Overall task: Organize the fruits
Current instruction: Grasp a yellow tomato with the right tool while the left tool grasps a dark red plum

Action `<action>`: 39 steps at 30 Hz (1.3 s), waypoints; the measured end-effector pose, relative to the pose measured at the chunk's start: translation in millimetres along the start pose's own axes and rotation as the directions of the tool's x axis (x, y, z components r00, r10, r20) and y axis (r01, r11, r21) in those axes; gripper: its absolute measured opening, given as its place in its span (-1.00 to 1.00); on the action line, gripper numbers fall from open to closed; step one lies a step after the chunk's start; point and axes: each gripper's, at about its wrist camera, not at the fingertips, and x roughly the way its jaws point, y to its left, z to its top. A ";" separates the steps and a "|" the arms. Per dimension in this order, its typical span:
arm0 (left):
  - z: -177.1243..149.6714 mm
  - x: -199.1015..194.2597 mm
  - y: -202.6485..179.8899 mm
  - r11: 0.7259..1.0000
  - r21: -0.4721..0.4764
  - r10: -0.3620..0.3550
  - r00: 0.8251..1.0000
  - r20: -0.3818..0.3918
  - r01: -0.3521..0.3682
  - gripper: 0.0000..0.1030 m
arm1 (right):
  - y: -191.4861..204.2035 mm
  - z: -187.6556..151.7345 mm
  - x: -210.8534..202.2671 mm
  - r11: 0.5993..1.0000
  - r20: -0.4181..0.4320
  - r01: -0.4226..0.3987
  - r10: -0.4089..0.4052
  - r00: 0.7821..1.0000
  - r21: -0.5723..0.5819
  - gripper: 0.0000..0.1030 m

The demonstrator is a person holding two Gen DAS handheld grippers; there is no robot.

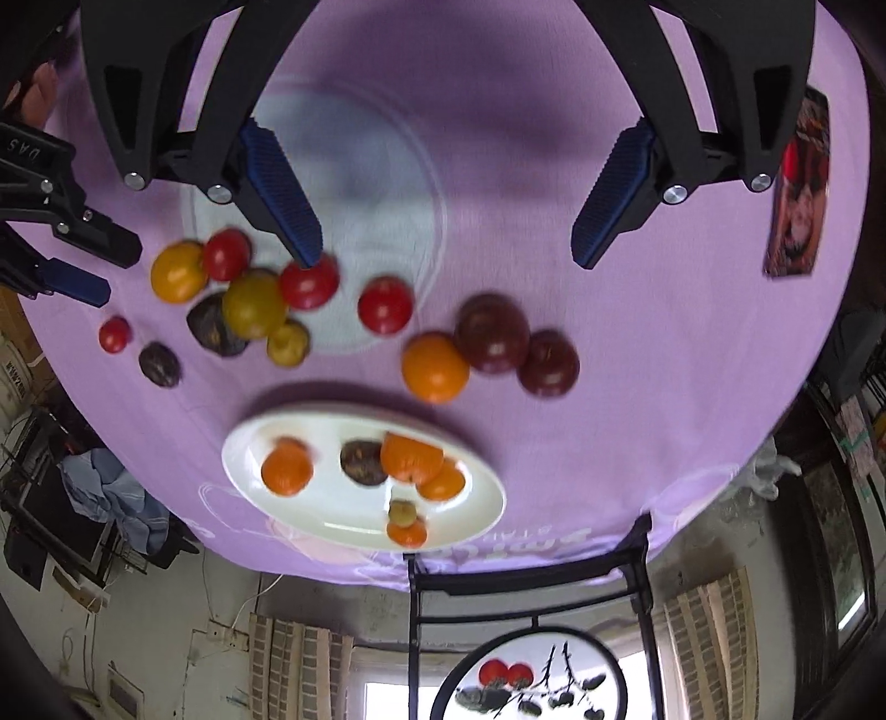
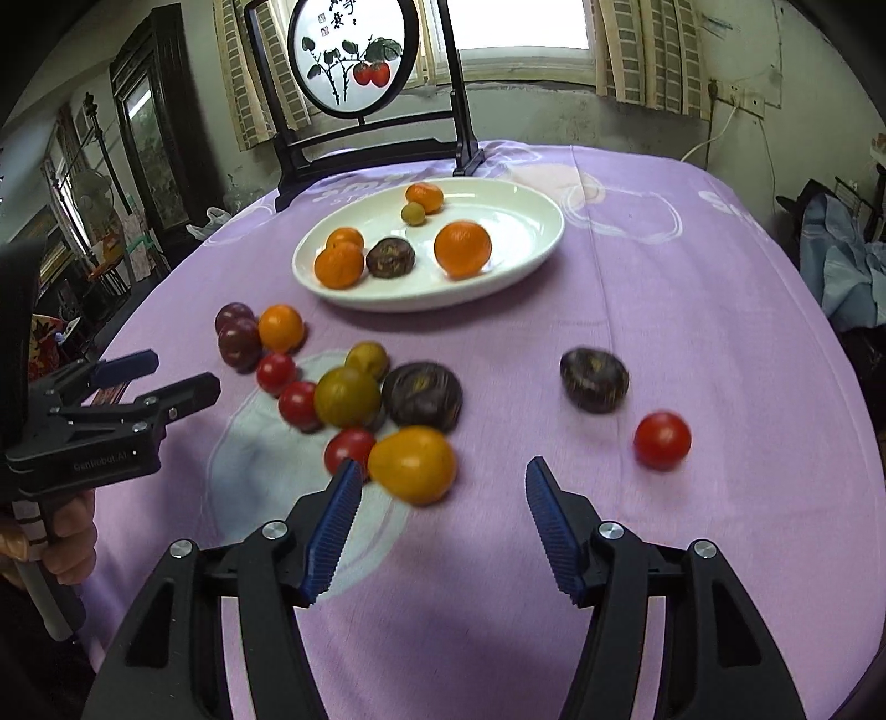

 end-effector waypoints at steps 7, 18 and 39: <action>-33.1 10.8 11.7 1.000 -0.020 -0.006 0.998 -0.061 0.005 0.75 | 3.7 -18.8 13.5 0.998 -0.064 0.058 -0.059 0.996 -0.014 0.24; -38.1 23.9 23.1 0.999 -0.039 -0.029 0.994 -0.101 0.025 0.76 | 26.2 1.7 47.1 0.986 -0.095 0.116 -0.127 0.987 -0.121 0.01; -4.9 41.9 48.4 0.996 -0.080 0.017 0.994 -0.111 -0.026 0.72 | 10.1 -20.1 12.8 0.999 -0.047 0.035 -0.037 0.998 -0.041 -0.23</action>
